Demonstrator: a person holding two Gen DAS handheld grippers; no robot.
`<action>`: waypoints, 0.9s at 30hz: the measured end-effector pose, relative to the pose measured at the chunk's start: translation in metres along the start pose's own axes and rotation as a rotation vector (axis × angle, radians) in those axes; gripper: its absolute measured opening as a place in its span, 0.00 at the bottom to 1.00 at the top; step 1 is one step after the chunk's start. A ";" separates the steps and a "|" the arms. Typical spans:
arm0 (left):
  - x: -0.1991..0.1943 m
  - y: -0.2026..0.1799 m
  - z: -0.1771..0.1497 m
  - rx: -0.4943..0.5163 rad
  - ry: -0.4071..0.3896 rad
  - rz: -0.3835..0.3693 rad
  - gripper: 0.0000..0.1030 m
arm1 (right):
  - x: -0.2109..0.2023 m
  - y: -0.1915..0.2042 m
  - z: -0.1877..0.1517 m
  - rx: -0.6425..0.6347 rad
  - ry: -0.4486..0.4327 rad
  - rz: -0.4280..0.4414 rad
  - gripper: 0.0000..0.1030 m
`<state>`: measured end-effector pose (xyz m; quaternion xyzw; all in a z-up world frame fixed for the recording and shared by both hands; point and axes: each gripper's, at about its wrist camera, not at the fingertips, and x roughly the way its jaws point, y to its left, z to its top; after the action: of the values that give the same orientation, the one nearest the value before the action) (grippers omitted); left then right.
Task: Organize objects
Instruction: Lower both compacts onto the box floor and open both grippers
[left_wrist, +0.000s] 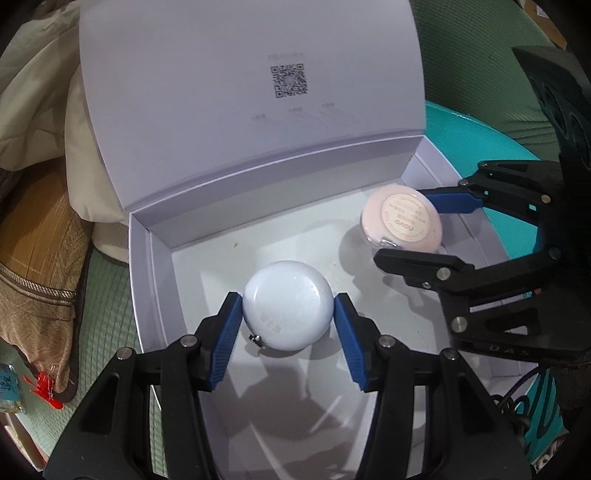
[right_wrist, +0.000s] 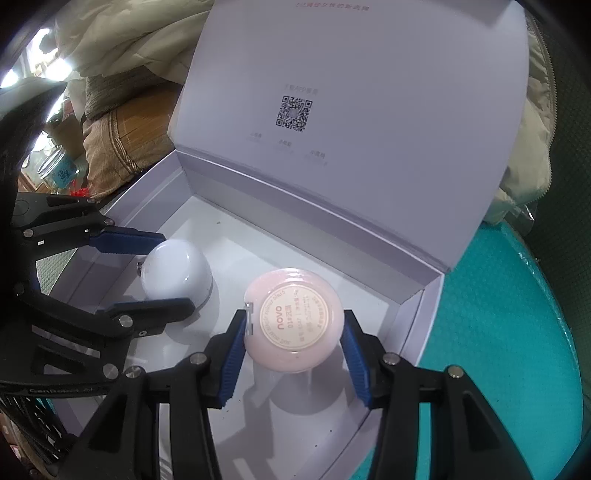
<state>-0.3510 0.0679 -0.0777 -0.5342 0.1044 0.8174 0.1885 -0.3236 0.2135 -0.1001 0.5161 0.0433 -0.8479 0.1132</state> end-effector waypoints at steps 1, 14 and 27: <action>0.000 0.000 0.000 0.000 0.001 -0.001 0.48 | 0.000 0.001 0.000 -0.003 0.002 -0.001 0.49; 0.001 -0.005 0.002 -0.006 0.006 -0.006 0.48 | 0.004 0.004 0.004 -0.014 0.009 -0.030 0.49; 0.002 -0.012 0.002 -0.009 -0.015 -0.004 0.49 | 0.005 0.005 0.007 0.002 -0.002 -0.045 0.50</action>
<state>-0.3485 0.0806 -0.0786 -0.5292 0.0984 0.8214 0.1885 -0.3307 0.2066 -0.1010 0.5142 0.0541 -0.8508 0.0936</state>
